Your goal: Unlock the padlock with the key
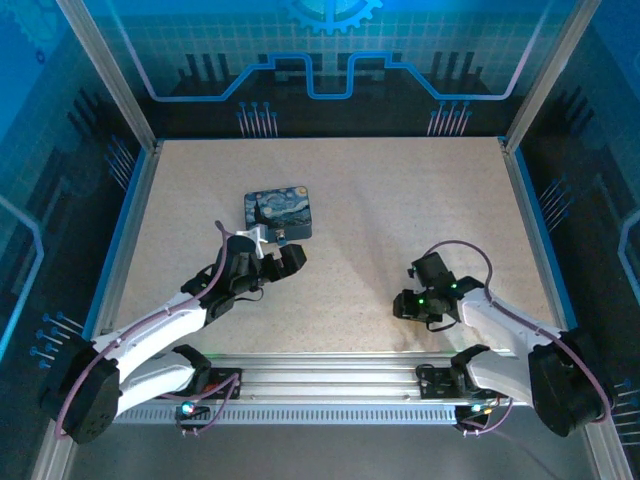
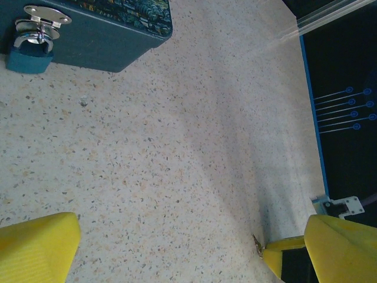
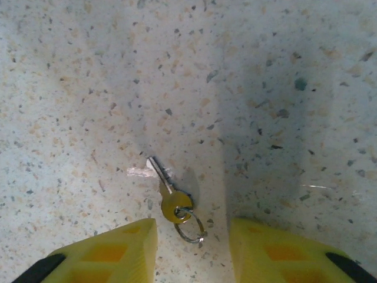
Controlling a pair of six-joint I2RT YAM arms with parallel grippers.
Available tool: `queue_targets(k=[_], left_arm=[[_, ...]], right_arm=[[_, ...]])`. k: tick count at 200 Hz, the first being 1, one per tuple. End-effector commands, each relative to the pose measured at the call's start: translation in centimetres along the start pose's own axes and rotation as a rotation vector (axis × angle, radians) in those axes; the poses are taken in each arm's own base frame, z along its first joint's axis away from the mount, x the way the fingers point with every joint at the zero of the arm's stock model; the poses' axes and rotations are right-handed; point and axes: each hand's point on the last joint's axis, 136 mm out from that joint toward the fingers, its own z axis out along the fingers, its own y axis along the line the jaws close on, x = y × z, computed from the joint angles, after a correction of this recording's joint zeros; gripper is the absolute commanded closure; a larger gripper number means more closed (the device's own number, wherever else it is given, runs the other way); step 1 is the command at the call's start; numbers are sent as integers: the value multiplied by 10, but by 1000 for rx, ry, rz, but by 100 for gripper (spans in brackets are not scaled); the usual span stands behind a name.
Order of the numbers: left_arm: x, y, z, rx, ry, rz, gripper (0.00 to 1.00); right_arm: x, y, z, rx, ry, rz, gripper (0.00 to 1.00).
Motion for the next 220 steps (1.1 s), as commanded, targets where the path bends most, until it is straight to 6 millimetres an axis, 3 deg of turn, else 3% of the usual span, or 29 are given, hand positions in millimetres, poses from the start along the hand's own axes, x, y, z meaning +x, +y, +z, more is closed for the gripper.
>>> queue_targets(k=[1, 108, 220], left_arm=[[-8, -11, 0, 22, -29, 1, 1], [-7, -7, 0, 8, -27, 4, 1], [-4, -3, 1, 0, -23, 3, 1]], right_arm=[[-2, 5, 2, 1, 2, -7, 64], [-4, 19, 7, 4, 19, -41, 76], [-7, 21, 0, 41, 2, -56, 73]])
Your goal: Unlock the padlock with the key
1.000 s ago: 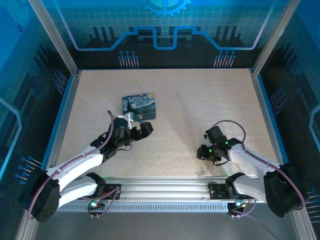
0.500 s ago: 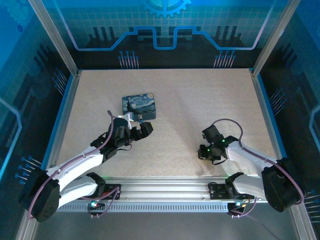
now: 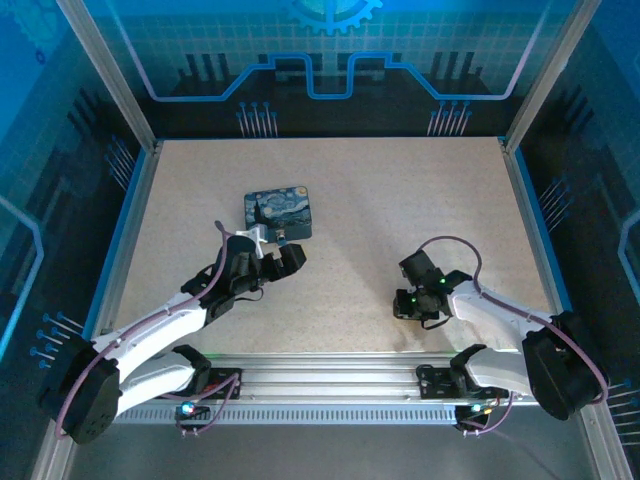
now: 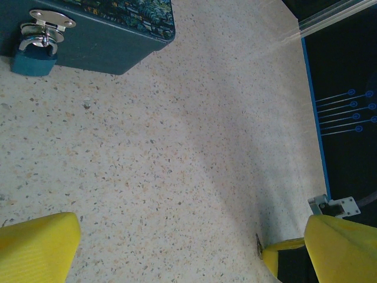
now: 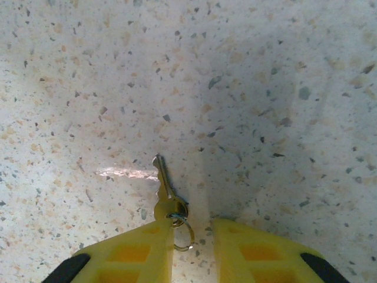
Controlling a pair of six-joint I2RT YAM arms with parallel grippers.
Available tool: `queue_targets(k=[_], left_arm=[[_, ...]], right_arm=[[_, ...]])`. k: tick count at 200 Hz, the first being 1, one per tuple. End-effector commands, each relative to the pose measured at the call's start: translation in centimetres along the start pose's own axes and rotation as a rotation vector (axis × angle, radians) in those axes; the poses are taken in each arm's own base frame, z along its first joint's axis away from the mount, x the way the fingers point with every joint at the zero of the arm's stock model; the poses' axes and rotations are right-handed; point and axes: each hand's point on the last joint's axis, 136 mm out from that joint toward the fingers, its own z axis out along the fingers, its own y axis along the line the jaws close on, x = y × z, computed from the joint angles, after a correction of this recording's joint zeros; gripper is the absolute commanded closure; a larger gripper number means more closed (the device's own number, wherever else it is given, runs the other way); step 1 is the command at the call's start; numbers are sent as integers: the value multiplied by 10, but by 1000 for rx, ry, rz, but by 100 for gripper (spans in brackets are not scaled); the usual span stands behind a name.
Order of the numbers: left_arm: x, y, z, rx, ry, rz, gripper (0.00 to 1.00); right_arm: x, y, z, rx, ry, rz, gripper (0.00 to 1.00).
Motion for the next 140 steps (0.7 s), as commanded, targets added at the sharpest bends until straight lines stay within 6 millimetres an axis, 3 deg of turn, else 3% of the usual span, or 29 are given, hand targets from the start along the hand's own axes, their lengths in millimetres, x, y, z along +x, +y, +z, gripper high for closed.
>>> queue_targets(k=[1, 64, 140], left_arm=[[-3, -4, 1, 6, -15, 2, 1], [-3, -3, 1, 4, -18, 4, 1], [-2, -1, 1, -1, -18, 4, 1]], right_arm=[[-7, 18, -5, -60, -17, -10, 73], [-7, 17, -7, -49, -20, -7, 72], [-3, 15, 5, -27, 18, 1, 71]])
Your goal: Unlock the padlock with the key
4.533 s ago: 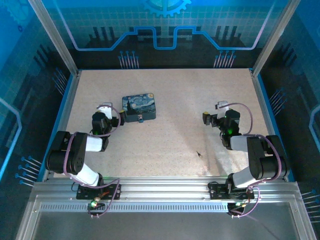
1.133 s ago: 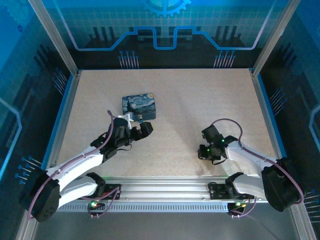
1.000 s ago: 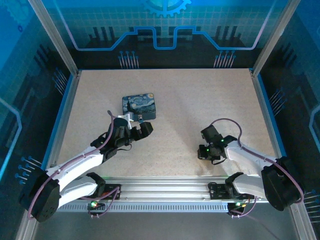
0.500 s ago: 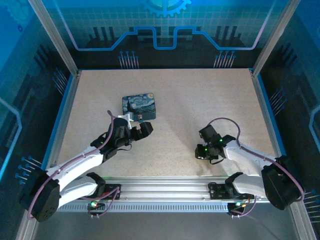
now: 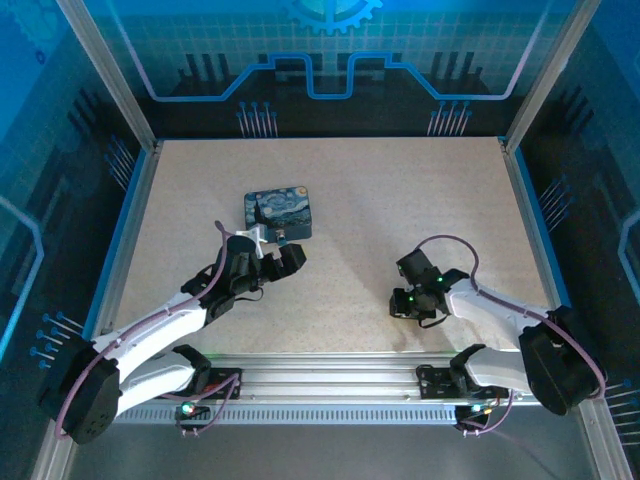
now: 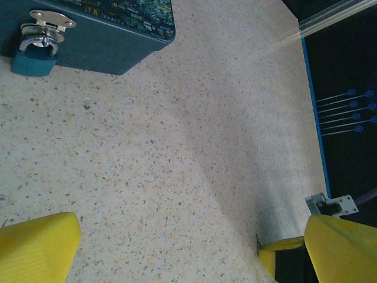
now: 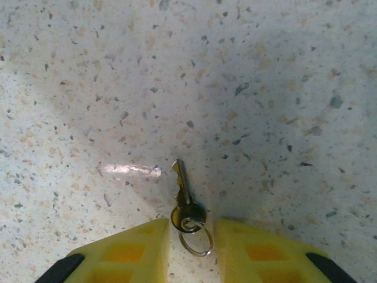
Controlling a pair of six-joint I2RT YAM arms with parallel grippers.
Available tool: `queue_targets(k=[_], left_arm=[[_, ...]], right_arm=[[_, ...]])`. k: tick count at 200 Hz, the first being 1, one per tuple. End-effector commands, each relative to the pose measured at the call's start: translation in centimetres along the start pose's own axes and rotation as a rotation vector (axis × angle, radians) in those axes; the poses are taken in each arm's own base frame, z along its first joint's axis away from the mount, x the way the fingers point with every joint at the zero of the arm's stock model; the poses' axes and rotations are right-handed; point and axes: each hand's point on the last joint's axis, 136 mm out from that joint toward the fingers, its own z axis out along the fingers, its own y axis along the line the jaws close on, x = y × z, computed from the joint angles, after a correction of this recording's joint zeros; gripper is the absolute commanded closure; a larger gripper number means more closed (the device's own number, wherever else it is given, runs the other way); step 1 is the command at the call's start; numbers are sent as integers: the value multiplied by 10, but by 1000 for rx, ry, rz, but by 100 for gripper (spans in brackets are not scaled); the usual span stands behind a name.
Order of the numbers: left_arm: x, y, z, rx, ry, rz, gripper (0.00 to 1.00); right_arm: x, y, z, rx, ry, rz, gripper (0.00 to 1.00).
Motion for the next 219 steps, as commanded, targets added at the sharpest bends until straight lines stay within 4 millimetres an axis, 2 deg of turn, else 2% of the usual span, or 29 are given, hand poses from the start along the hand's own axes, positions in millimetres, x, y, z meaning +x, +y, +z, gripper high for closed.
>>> queue_targets(k=[1, 23, 73, 141, 180, 219], left_arm=[[-2, -2, 0, 1, -18, 4, 1], [-2, -1, 1, -3, -17, 6, 1], [-2, -1, 0, -4, -18, 7, 1], [-5, -11, -4, 34, -20, -12, 1], [-6, -26, -7, 85, -1, -48, 1], [-7, -49, -8, 174, 39, -131, 1]], right_arm=[[-1, 8, 2, -9, 8, 1, 71], [0, 8, 6, 2, 21, -4, 72], [0, 9, 9, 10, 25, -10, 86], [-10, 16, -7, -31, -63, -38, 100], [-22, 34, -22, -127, -148, -89, 100], [-41, 66, -50, -272, -297, -200, 100]])
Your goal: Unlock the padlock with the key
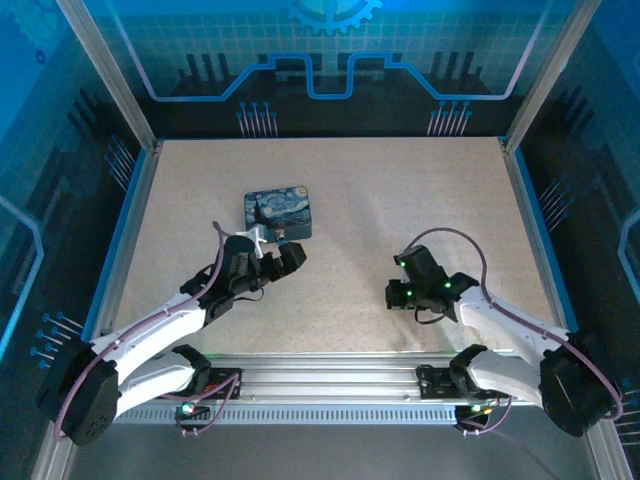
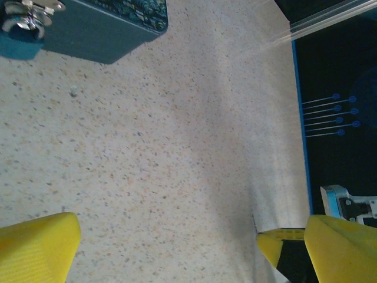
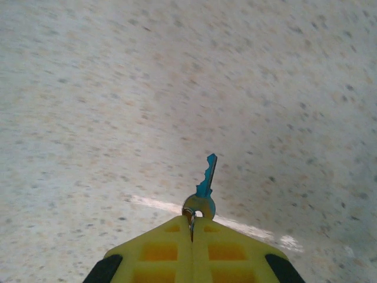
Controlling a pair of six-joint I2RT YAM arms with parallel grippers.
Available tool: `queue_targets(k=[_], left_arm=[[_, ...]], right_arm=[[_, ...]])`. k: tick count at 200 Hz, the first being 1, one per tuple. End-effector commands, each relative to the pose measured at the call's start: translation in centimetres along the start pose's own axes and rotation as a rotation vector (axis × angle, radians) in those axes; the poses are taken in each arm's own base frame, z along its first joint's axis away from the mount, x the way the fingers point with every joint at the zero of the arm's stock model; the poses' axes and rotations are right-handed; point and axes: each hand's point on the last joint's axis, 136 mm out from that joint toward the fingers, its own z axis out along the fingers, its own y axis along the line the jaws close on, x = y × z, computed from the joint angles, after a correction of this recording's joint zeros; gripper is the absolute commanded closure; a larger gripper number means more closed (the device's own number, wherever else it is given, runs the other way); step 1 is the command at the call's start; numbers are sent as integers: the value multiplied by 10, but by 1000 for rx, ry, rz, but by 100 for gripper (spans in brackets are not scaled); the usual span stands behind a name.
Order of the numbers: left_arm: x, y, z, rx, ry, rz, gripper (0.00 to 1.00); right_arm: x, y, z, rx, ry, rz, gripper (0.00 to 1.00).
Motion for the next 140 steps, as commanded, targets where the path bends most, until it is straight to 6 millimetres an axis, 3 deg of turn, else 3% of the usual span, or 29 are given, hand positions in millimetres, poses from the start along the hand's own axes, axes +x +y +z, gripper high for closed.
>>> queue_targets(k=[1, 76, 105, 140], left_arm=[[-6, -42, -4, 138, 21, -55, 1], [-5, -81, -4, 290, 82, -111, 8], [-2, -95, -3, 333, 107, -108, 13], [4, -115, -1, 383, 140, -85, 21]], right_arm=[[-15, 27, -10, -115, -92, -101, 100], [-55, 103, -48, -330, -376, -404, 100], [-59, 127, -61, -416, -466, -492, 100], [-58, 141, -66, -443, -515, -611, 100]])
